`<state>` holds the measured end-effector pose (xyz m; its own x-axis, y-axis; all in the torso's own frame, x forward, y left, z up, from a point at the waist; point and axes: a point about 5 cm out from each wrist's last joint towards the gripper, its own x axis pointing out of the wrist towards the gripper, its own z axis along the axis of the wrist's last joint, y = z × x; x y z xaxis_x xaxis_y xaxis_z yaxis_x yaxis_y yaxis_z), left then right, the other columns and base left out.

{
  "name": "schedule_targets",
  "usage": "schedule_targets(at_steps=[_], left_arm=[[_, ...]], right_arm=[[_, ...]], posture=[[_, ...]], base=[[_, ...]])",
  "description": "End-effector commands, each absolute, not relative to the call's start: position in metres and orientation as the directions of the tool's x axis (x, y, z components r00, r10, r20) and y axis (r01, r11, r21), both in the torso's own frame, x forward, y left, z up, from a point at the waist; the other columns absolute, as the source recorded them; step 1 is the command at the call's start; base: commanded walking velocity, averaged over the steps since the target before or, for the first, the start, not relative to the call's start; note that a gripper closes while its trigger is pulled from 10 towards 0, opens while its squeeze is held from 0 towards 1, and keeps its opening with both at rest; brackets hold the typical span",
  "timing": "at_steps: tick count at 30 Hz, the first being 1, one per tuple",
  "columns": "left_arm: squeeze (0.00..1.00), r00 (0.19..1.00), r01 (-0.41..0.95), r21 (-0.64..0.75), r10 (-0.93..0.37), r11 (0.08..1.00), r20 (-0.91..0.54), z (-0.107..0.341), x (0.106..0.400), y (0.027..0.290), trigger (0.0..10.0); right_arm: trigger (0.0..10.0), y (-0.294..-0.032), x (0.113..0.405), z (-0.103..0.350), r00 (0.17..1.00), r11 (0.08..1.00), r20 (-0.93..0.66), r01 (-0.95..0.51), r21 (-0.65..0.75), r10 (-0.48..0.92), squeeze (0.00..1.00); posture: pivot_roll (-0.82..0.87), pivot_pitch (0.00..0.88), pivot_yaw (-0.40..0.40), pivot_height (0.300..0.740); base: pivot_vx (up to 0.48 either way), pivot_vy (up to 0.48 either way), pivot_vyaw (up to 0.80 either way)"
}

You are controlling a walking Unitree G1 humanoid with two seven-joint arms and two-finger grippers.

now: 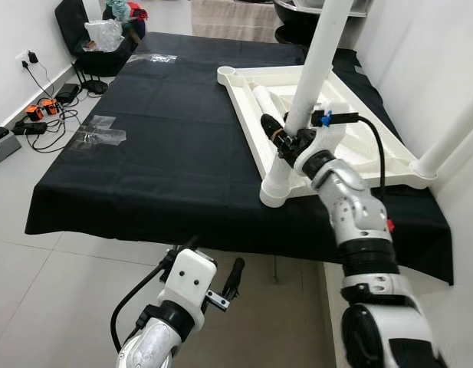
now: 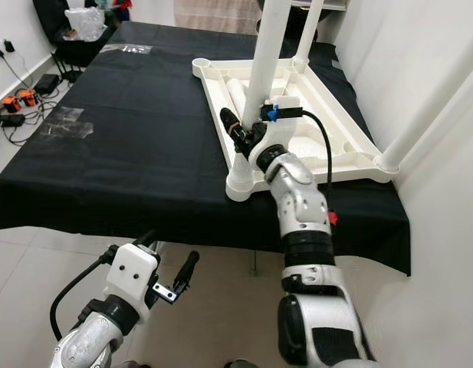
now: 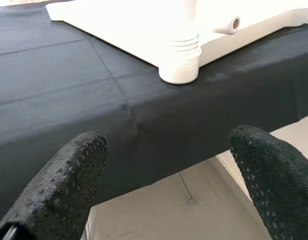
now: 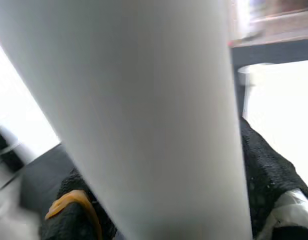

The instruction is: Building children table

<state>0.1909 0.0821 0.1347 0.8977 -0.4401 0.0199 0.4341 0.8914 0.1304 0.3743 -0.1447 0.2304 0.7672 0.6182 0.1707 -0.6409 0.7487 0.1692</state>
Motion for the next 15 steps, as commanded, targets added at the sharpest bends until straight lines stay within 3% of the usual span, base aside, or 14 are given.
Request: schedule_targets(at_steps=[1,3,4,5,6,8,11,13,15], left_arm=[[0.0,0.901,0.429,0.131,-0.433,0.894,-0.001,0.13,0.19,0.082,10.0],[0.0,0.901,0.429,0.131,-0.433,0.894,-0.001,0.13,0.19,0.082,10.0],[0.0,0.901,0.429,0.131,-0.433,0.894,0.0,0.13,0.19,0.082,10.0],[0.0,0.901,0.429,0.131,-0.433,0.894,0.0,0.13,0.19,0.082,10.0],[0.0,0.902,0.428,0.131,-0.432,0.894,-0.001,0.13,0.19,0.082,10.0],[0.0,0.902,0.427,0.132,-0.431,0.894,-0.001,0.13,0.189,0.082,10.0],[0.0,0.902,0.428,0.132,-0.431,0.894,-0.001,0.13,0.189,0.082,10.0],[0.0,0.902,0.428,0.132,-0.432,0.894,-0.001,0.13,0.188,0.082,10.0],[0.0,0.902,0.429,0.132,-0.432,0.894,-0.002,0.129,0.188,0.082,10.0]], right_arm=[[10.0,-0.127,0.365,0.22,0.601,0.578,0.136,-0.797,0.175,0.787,0.0],[10.0,-0.127,0.365,0.22,0.601,0.578,0.136,-0.797,0.175,0.787,0.0],[10.0,-0.125,0.36,0.214,0.52,0.505,0.106,-0.852,0.136,0.848,0.0],[10.0,-0.125,0.36,0.214,0.52,0.505,0.106,-0.852,0.136,0.848,0.0],[10.0,-0.122,0.354,0.21,0.428,0.419,0.082,-0.901,0.111,0.9,0.0],[10.0,-0.116,0.355,0.208,0.363,0.356,0.069,-0.93,0.088,0.929,0.0],[10.0,-0.112,0.36,0.21,0.378,0.375,0.067,-0.925,0.065,0.923,0.0],[10.0,-0.106,0.359,0.215,0.33,0.326,0.098,-0.944,0.054,0.939,0.0],[10.0,-0.103,0.361,0.218,0.334,0.328,0.122,-0.942,0.069,0.935,0.0]], posture=[[0.08,0.118,-0.091,0.74],[0.08,0.118,-0.091,0.74],[0.08,0.115,-0.093,0.74],[0.08,0.115,-0.093,0.74],[0.09,0.112,-0.095,0.74],[0.09,0.109,-0.093,0.74],[0.09,0.109,-0.093,0.74],[0.09,0.103,-0.095,0.74],[0.09,0.099,-0.098,0.74]], base=[[0.0,0.0,0.0],[0.0,0.0,0.0],[0.0,0.0,0.0],[0.0,0.0,0.0],[0.0,0.0,0.0],[0.0,0.0,0.0],[0.0,0.0,0.0],[0.0,0.0,0.0],[0.0,0.0,0.0]])
